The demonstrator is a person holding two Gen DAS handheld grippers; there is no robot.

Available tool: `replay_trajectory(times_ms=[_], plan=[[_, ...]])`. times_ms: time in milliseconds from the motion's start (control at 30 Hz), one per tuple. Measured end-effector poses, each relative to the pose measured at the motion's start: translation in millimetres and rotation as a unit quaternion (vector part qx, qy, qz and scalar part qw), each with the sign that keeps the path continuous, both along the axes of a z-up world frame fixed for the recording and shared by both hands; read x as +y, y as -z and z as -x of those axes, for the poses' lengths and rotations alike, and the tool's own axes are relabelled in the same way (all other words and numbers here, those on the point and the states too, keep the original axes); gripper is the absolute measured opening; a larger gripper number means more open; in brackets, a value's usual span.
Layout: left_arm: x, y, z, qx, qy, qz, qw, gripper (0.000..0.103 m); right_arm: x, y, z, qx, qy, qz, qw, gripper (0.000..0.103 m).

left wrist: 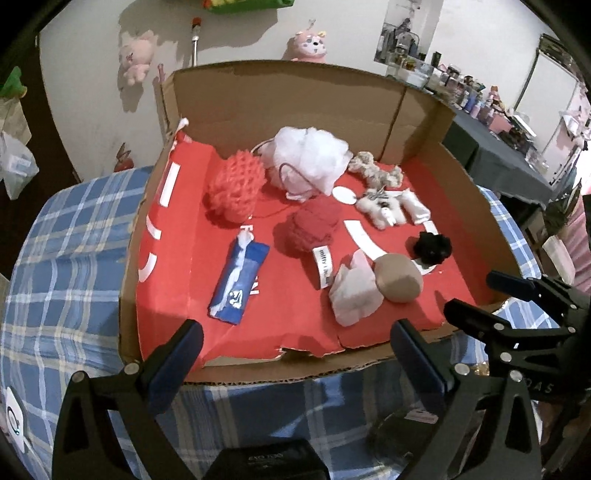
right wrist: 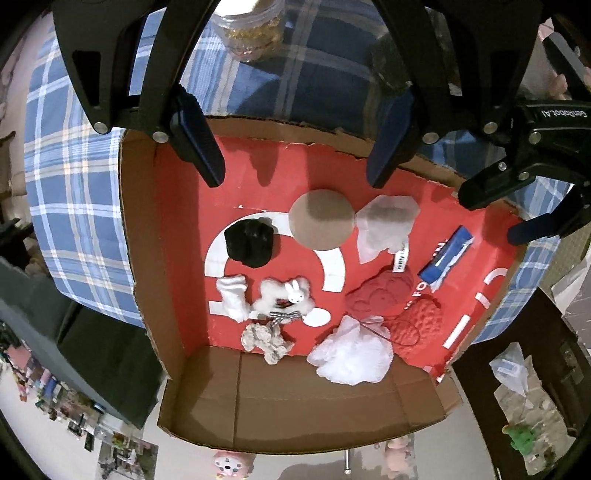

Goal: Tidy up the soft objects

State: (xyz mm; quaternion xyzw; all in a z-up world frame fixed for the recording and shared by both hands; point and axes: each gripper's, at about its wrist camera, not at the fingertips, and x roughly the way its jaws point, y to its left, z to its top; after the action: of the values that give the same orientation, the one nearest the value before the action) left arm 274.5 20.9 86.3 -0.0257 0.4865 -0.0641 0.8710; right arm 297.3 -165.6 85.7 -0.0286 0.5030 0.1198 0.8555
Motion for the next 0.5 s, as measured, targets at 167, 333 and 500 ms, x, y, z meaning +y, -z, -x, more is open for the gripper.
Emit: replay_trajectory(times_ms=[167, 333, 500], plan=[[0, 8, -5, 0.010, -0.006, -0.007, 0.9999, 0.103, -5, 9, -5, 0.008, 0.012, 0.002, 1.000, 0.079], [-2, 17, -10, 0.020, -0.010, -0.016, 0.9996, 0.103, -8, 15, -8, 0.013, 0.020, 0.003, 1.000, 0.079], [-3, 18, -12, 0.021, -0.016, -0.011, 0.9996, 0.103, -10, 16, -8, 0.013, 0.024, 0.003, 1.000, 0.079]])
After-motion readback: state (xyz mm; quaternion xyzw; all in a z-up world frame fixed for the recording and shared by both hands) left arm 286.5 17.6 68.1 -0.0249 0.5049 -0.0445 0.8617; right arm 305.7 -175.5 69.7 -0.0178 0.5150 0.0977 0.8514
